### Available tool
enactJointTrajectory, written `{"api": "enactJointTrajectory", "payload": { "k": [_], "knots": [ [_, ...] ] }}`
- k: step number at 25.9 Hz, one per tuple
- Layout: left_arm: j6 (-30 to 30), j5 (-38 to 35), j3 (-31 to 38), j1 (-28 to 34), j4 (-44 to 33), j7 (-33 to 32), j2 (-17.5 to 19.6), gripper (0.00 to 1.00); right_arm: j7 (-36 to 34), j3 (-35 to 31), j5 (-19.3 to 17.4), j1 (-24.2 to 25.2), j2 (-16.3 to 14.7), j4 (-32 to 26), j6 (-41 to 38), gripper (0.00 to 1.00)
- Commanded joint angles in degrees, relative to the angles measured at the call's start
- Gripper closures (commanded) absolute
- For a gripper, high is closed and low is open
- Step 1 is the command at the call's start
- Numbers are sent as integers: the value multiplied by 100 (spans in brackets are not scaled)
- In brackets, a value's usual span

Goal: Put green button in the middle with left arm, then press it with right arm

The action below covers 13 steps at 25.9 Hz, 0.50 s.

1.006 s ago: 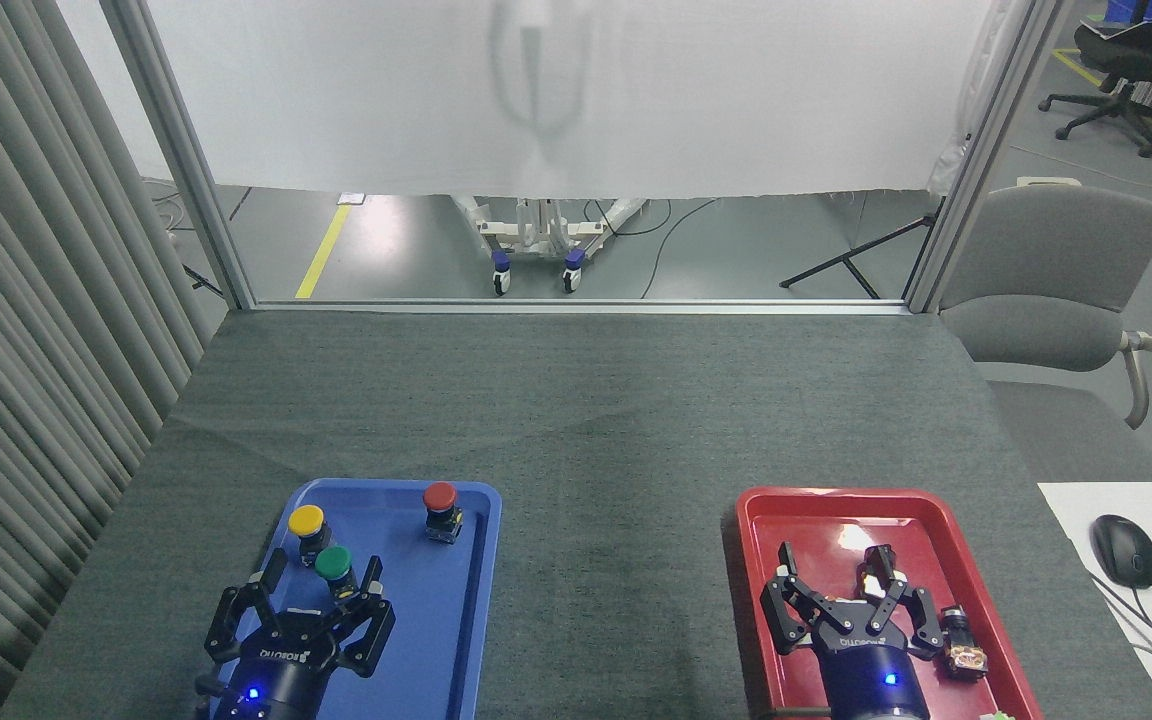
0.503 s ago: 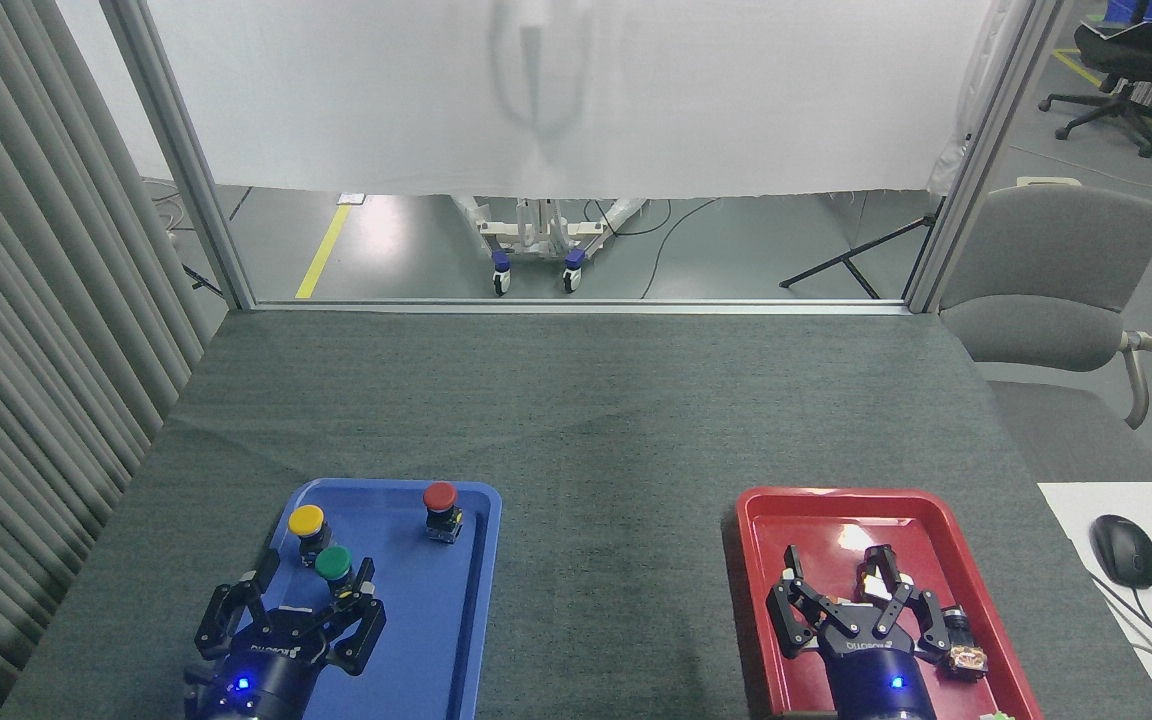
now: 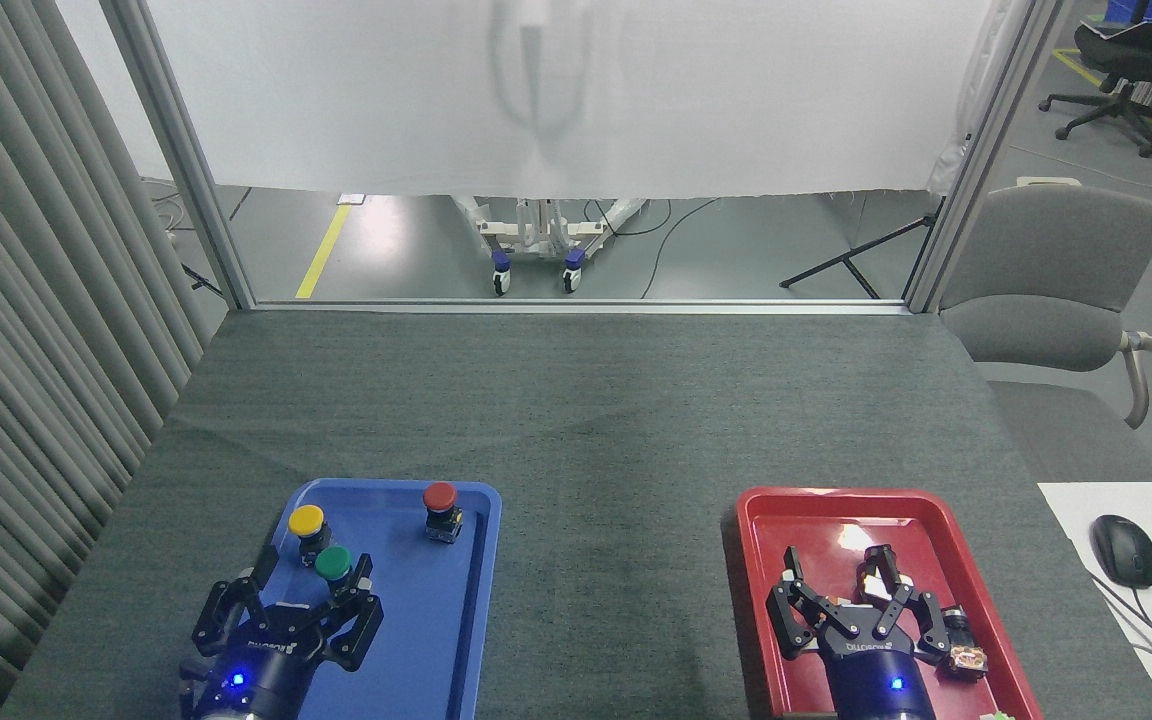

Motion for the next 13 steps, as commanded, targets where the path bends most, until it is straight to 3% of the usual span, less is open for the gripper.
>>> {"api": "enactJointTrajectory", "payload": {
  "k": [1, 13],
  "knots": [
    [-2, 26, -2, 1, -16, 10, 14, 0, 1, 0, 0, 0, 4, -1, -2, 0],
    [-29, 26, 33, -7, -7, 89, 23, 0, 1, 9, 9, 9, 12, 8, 7, 0]
  ]
}}
